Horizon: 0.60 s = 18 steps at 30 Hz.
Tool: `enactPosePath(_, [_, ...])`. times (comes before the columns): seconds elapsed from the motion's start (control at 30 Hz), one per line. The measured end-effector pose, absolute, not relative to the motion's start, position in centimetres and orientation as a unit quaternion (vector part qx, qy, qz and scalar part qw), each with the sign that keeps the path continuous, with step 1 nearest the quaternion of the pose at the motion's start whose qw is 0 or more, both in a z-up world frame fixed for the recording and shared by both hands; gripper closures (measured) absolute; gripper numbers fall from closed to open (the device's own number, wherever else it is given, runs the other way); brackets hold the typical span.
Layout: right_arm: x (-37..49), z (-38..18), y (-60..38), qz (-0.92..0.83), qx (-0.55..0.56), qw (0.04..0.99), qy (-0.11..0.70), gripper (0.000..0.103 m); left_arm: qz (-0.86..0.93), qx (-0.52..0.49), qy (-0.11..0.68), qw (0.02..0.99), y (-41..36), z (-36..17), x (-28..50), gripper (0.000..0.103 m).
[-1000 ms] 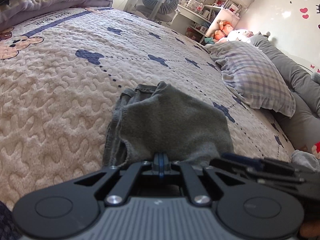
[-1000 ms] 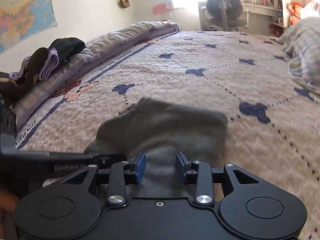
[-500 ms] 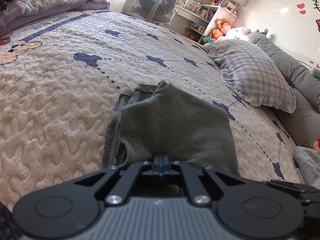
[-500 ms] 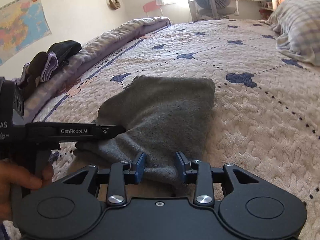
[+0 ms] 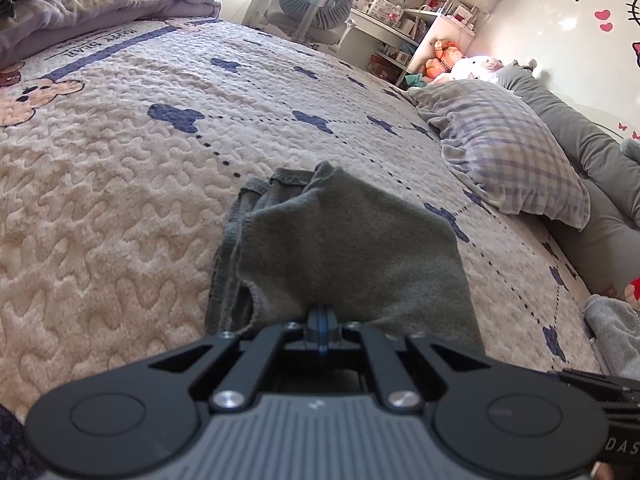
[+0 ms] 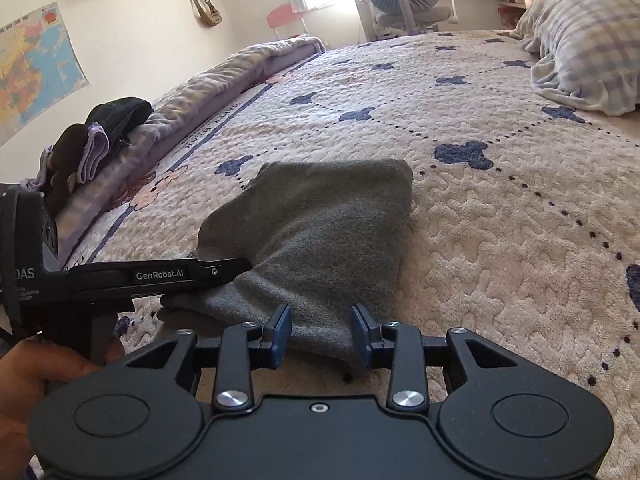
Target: Fold clothes
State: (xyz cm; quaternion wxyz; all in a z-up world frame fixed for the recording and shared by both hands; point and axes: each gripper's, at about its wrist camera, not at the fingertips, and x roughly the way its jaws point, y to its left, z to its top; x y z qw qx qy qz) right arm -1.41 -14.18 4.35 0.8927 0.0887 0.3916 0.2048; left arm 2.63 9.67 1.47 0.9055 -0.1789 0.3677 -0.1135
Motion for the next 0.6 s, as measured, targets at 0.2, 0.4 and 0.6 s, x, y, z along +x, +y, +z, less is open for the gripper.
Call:
enactPosePath(0.2, [-1.8,2.9,-14.5,0.207,0.080,0.893,0.391,0.069,-0.119,-0.182,0.369,0.903,9.8,1.6,2.7,0.100])
enactPosePath(0.4, [-2.0,2.8,-14.2,0.206,0.069,0.895,0.390,0.068,-0.156,-0.159,0.351,0.909,9.2,3.2,1.5,0.087])
enactPosePath(0.6, [-2.3,2.6,-14.1,0.203,0.070,0.899,0.381,0.067,-0.201,-0.120,0.341,0.911,7.1,3.8,-0.7,0.076])
